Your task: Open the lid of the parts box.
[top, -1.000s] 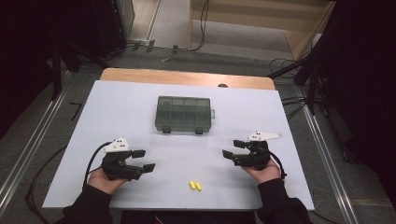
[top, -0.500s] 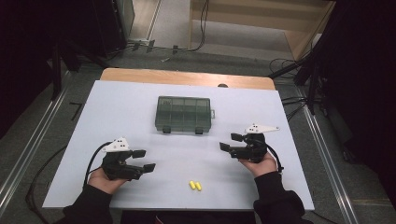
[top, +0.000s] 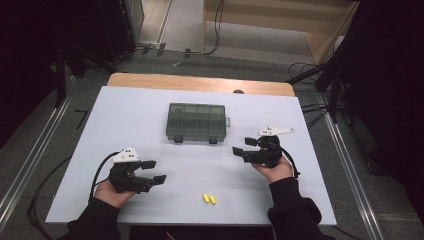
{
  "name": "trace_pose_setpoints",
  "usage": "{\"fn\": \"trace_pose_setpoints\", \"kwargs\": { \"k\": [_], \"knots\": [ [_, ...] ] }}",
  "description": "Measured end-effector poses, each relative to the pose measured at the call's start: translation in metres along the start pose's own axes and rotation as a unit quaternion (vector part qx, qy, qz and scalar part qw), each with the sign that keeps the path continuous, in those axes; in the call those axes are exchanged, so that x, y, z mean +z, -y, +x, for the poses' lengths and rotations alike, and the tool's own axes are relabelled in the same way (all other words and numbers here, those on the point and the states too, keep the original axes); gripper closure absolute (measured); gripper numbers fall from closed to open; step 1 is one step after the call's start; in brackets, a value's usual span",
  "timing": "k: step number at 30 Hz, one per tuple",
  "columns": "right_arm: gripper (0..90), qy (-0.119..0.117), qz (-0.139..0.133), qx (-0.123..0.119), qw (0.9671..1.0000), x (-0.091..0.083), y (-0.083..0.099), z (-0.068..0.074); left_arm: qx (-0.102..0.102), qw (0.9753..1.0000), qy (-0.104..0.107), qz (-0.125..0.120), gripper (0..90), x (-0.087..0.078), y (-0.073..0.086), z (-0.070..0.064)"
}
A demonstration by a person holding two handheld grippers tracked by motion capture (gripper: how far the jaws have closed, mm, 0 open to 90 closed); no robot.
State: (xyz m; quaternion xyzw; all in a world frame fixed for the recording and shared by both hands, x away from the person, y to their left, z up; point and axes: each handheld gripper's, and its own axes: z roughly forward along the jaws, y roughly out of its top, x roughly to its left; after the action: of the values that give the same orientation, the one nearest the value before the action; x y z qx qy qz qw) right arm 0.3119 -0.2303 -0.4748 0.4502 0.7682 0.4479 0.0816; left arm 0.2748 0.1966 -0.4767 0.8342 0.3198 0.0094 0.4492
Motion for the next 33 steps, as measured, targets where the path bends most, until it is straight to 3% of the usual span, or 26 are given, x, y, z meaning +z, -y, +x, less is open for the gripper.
{"fn": "trace_pose_setpoints", "kwargs": {
  "k": [5,14,17,21,33],
  "knots": [
    [27.4,0.001,0.001,0.007,1.0,0.002,-0.006,-0.004,0.0,1.0,0.0,0.0,27.7,0.0,0.0,0.0],
    [27.7,0.003,0.009,-0.001,1.0,0.01,-0.018,-0.004,0.001,1.0,-0.004,0.004,27.7,0.0,0.0,0.0],
    [27.8,0.003,0.011,-0.003,0.9999,0.012,-0.021,-0.004,0.003,1.0,-0.001,-0.005,27.8,-0.001,0.0,-0.001],
    [28.5,0.007,0.026,0.001,0.9996,0.02,-0.028,-0.006,0.004,1.0,-0.003,-0.003,27.7,-0.001,0.0,-0.001],
    [30.4,0.01,0.03,0.002,0.9995,0.034,-0.036,-0.009,0.007,1.0,-0.007,-0.002,27.8,-0.001,0.0,-0.001]
  ]
}}
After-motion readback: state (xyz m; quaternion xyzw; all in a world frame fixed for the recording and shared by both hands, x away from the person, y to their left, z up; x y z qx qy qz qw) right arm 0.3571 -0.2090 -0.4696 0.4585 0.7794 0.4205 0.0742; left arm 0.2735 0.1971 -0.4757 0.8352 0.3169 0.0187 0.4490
